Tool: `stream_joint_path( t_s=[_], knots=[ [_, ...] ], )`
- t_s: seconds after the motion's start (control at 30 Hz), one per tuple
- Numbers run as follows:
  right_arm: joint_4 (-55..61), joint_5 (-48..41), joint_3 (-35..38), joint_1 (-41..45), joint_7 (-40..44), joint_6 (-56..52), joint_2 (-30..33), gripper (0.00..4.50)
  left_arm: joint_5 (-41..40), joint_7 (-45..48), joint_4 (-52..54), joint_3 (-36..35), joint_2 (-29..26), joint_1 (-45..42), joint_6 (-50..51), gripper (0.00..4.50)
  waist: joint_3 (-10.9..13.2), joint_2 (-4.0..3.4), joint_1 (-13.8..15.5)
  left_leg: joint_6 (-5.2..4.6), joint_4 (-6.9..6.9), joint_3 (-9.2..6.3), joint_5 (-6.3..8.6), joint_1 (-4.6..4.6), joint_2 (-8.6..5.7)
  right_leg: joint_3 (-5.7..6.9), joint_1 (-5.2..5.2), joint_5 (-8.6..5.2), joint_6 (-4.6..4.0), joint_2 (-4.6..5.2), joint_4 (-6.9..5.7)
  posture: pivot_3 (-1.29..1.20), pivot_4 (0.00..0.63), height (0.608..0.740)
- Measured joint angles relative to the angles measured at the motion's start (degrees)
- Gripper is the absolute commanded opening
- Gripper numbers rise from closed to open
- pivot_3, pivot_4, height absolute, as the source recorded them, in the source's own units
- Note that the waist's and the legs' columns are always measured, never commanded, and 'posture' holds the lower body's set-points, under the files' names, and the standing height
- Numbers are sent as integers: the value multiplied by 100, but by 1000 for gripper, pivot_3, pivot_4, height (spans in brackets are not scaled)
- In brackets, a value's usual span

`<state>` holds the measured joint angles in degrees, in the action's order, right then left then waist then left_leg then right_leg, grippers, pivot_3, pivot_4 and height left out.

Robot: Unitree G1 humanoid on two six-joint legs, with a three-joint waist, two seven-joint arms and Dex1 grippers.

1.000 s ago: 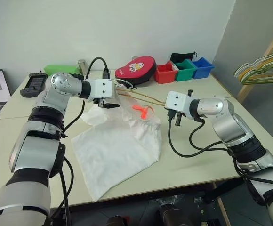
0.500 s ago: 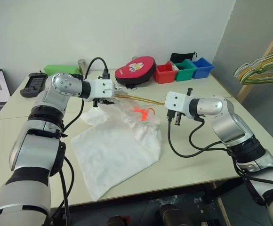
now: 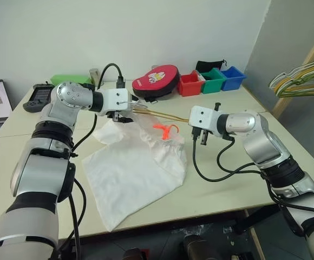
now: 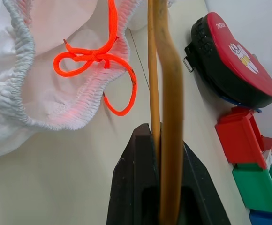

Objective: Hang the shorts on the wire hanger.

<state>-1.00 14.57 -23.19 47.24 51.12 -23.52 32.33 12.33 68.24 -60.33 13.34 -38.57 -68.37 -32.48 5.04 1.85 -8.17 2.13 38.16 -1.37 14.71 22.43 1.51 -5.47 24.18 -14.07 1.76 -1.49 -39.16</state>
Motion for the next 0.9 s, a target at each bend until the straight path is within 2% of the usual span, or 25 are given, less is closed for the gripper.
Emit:
stream_joint_path(
  t_s=[0.03,0.37,0.53,0.73,0.9],
  knots=[
    [-17,0,0,0,0,13,-9,0,4,-1,0,0,0,0,-4,4448,0,0,1,0,0,0,0,0,0,0,0,0,0,0,0,-60,0,740],
    [-56,1,0,-8,0,72,-39,0,177,168,51,149,-73,-8,-27,4448,0,0,4,0,1,0,0,0,0,0,0,0,0,0,-2,-60,0,740],
    [-381,-4,1,-216,-1,172,-12,0,104,526,25,82,-297,-523,177,4448,-8,11,-2,0,1,3,0,0,-2,-3,0,0,1,0,1,-60,0,740],
    [-772,-16,68,-214,-30,219,-9,0,101,979,42,92,-454,-557,260,4448,-12,8,-19,-1,1,1,-1,-10,0,-2,-3,-15,23,-2,-15,-67,0,740],
    [-766,-29,103,-164,-35,227,-139,0,118,915,37,96,-289,-401,218,4448,-12,8,-17,-1,14,0,-1,-15,0,-2,-3,-16,25,-2,-35,-72,0,740]
  ],
)
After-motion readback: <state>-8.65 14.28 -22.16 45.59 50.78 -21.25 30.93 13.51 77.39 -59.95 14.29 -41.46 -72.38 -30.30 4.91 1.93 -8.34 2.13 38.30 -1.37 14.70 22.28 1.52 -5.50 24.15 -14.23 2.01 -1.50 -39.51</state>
